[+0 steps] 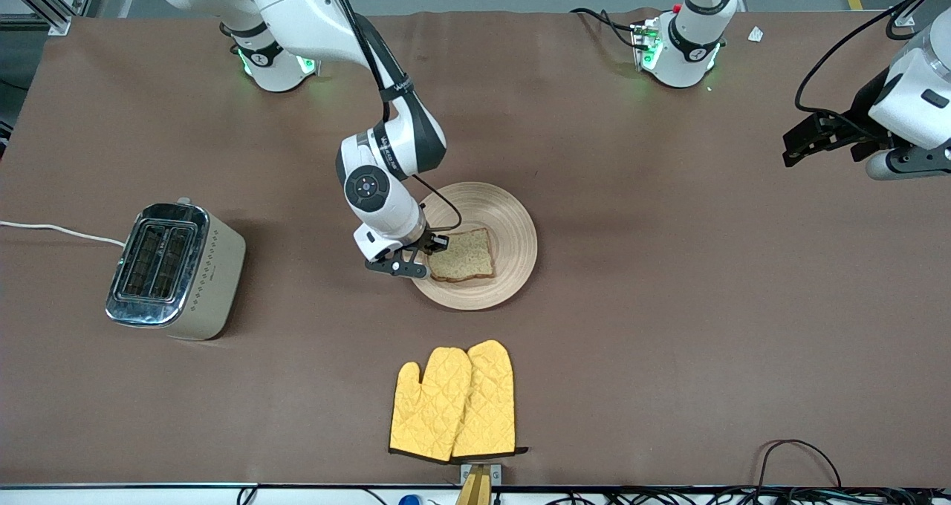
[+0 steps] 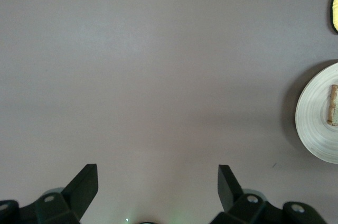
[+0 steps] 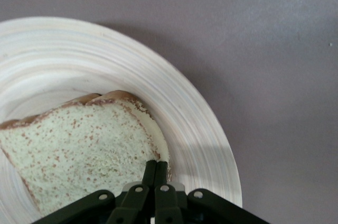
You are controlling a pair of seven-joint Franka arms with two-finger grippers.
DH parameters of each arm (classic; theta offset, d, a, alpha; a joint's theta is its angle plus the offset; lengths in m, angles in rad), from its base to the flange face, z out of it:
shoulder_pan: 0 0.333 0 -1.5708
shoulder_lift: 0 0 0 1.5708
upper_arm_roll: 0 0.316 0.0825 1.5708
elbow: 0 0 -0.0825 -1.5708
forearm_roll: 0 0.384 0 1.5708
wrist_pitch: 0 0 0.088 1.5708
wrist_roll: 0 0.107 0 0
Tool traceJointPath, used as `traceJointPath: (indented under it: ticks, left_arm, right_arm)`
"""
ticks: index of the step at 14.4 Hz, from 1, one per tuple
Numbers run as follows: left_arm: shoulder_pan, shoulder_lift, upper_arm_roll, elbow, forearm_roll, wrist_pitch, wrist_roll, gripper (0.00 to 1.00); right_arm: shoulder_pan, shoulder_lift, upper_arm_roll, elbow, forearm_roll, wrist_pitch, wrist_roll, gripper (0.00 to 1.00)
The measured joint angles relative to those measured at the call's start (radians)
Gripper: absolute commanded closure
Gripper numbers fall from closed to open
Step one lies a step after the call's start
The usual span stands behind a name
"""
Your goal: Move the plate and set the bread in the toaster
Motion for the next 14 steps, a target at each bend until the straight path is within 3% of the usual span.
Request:
traceJointPath:
  ticks: [3, 5, 9, 11, 14]
  left_arm:
    - [0.003, 0.000, 0.004, -0.001, 0.000, 0.001, 0.000, 0.00]
    - [0.005, 0.000, 0.007, -0.001, 0.000, 0.002, 0.000, 0.00]
    - [0.006, 0.000, 0.008, -0.002, 0.000, 0.002, 0.000, 0.00]
    - [0.006, 0.000, 0.008, -0.002, 0.000, 0.003, 0.000, 0.00]
    - [0.007, 0.000, 0.009, -0.002, 0.000, 0.003, 0.000, 0.00]
  right_arm:
    - [0.008, -0.030, -0.047, 0.049, -0.035, -0.136, 0.018, 0.99]
    - [0.009, -0.072, -0.083, 0.116, -0.121, -0.305, 0.046, 1.00]
    - [0.016, -0.117, -0.094, 0.296, -0.397, -0.626, 0.079, 1.00]
    - [0.023, -0.117, -0.092, 0.359, -0.541, -0.721, 0.060, 1.00]
    - [0.027, -0.115, -0.092, 0.393, -0.690, -0.809, -0.048, 1.00]
